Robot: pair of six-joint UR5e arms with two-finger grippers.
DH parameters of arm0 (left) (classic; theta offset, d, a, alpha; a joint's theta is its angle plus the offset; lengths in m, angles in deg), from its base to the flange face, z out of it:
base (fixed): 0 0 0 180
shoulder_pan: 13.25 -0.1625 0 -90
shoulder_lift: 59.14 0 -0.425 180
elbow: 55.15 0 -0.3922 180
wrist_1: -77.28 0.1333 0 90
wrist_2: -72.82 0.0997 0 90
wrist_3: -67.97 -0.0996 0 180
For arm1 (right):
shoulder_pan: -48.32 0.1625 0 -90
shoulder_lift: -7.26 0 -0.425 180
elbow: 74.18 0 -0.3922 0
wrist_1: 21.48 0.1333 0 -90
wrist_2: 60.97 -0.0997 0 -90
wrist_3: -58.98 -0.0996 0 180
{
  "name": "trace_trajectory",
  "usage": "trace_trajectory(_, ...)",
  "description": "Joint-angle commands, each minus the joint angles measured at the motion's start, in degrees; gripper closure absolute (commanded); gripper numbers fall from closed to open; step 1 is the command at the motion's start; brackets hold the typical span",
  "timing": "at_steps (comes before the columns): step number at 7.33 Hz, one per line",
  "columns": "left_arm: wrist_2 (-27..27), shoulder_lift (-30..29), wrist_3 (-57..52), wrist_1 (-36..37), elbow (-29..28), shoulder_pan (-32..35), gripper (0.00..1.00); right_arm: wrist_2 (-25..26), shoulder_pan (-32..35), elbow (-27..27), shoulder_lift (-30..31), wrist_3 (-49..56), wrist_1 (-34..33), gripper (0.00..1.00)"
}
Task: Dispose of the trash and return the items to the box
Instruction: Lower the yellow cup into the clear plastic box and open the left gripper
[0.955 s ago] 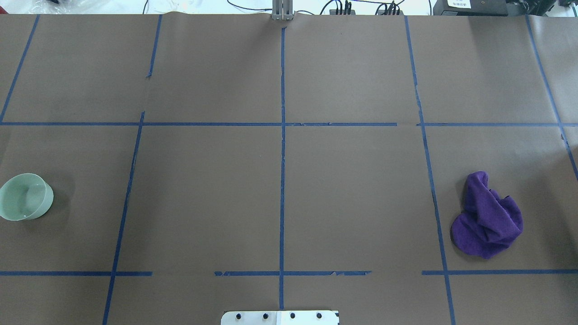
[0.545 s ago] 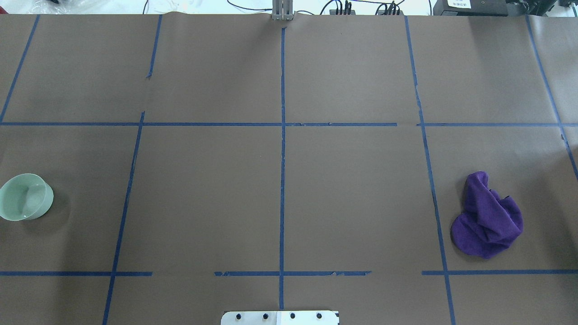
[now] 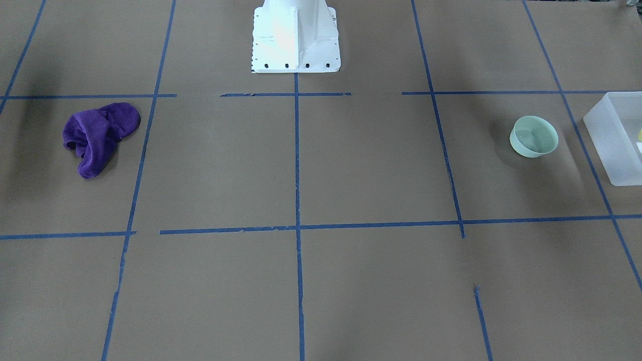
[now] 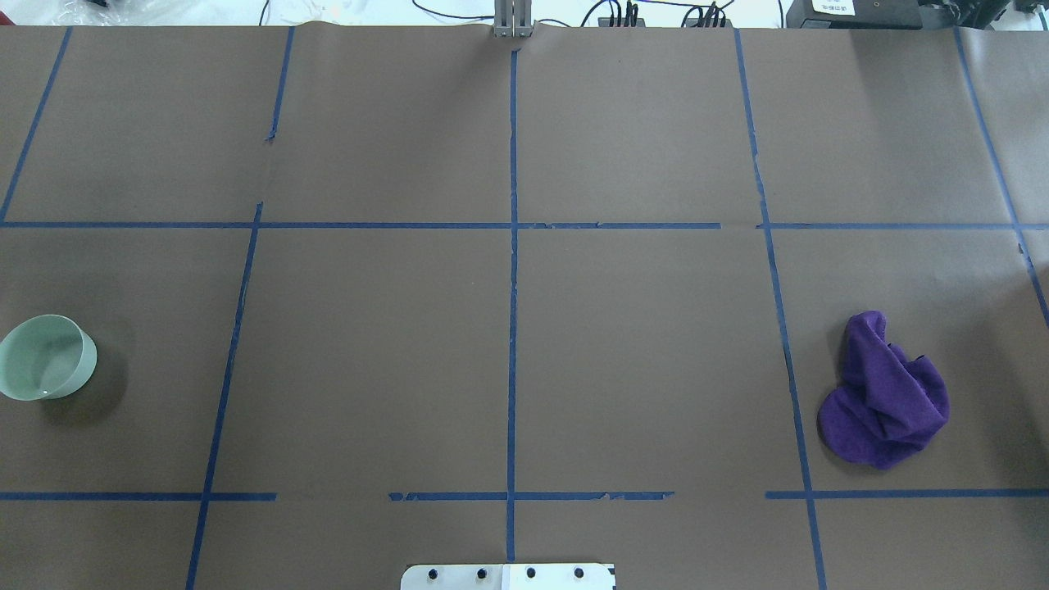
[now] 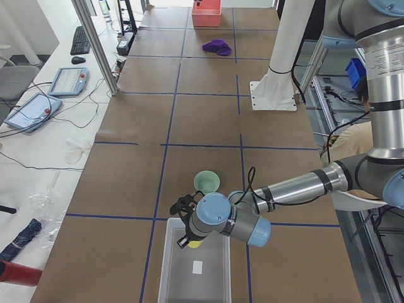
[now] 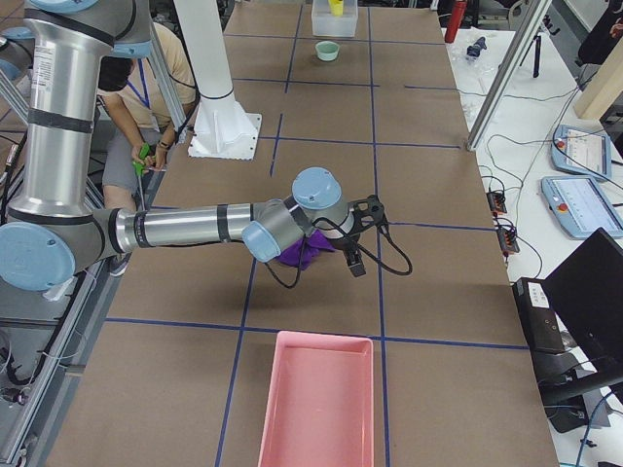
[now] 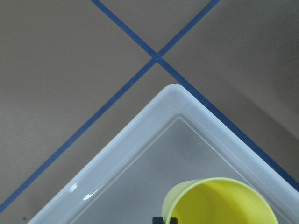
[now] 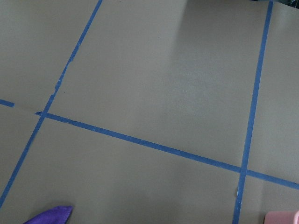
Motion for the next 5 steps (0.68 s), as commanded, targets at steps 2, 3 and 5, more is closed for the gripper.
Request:
trace_trajectory(2, -2.3, 3.2, -5.1, -1.0, -1.4, -3.9, 0.86, 0.0, -0.1, -0.6, 0.2, -0.1, 0.0, 0.00)
trace_trajectory(3, -2.3, 4.0, -6.8, -1.1, -1.6, -4.0, 0.76, 0.0, -0.2, -1.0, 0.1, -0.2, 0.0, 0.00)
trace_trajectory(5, -2.4, 4.2, -6.5, -1.2, -1.6, -4.0, 0.53, 0.0, -0.3, -1.1, 0.1, -0.2, 0.1, 0.00)
